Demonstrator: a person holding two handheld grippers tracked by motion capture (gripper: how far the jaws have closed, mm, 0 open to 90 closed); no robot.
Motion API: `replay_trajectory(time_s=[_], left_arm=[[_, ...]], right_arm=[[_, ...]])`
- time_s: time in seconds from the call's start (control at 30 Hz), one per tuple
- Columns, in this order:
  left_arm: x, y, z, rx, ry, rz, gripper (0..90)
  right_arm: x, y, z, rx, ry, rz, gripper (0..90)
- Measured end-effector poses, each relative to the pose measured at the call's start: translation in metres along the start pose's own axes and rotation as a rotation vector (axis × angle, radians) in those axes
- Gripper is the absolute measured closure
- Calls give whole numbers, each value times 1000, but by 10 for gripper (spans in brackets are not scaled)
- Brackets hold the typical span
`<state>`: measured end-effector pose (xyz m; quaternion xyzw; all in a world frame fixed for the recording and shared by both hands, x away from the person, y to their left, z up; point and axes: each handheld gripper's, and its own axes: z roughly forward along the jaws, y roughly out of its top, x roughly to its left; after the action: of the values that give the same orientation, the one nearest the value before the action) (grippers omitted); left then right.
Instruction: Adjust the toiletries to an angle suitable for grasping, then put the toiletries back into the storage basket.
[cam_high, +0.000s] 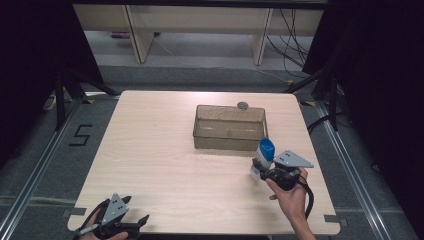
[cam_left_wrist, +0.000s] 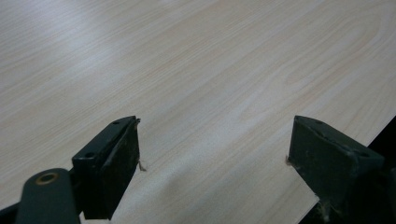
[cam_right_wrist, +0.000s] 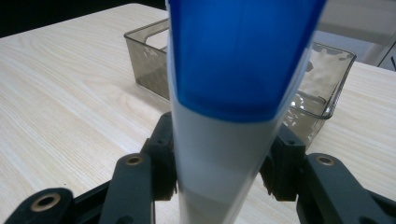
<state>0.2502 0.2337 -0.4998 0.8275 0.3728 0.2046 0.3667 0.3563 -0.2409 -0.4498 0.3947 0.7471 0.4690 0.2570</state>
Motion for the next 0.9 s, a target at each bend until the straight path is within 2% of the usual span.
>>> replay_trajectory(time_s=[0.07, 0.2, 0.3, 0.33, 0.4, 0.47, 0.5, 0.57, 0.63, 0.7, 0.77, 0.8, 0.87, 0.9], left_arm=[[0, 0, 0, -1, 0, 1, 161], [0, 0, 0, 0, 9, 16, 161], [1, 0, 0, -2, 9, 15, 160], [0, 0, 0, -4, 10, 14, 161], [1, 0, 0, 3, 5, 15, 161], [0, 0, 0, -1, 9, 14, 160], [1, 0, 0, -1, 8, 19, 161], [1, 0, 0, -6, 7, 13, 161], [1, 0, 0, -5, 8, 16, 161], [0, 0, 1, -20, 0, 1, 161], [1, 0, 0, -5, 8, 16, 161], [1, 0, 0, -5, 8, 16, 161], [1, 0, 0, 3, 5, 14, 161], [1, 0, 0, 3, 5, 14, 161]], right_arm=[[-1, 0, 0, 12, 10, -17, 551], [0, 0, 2, 13, 31, -6, 551], [0, 0, 1, 12, 21, -22, 551], [1, 0, 1, 23, 32, -10, 551], [1, 0, 1, 5, 12, -17, 552], [1, 1, 0, 18, 22, -23, 552], [3, 2, -1, 24, 23, 1, 552], [1, 3, -1, 17, 22, -20, 552], [2, 4, 0, 3, 16, -20, 552], [1, 6, -1, 19, 24, -21, 553], [2, 9, -1, 31, 31, 17, 553], [2, 9, -1, 31, 31, 17, 553], [-3, 11, 0, 4, 16, -23, 553], [-2, 12, -1, 14, 21, 7, 553]])
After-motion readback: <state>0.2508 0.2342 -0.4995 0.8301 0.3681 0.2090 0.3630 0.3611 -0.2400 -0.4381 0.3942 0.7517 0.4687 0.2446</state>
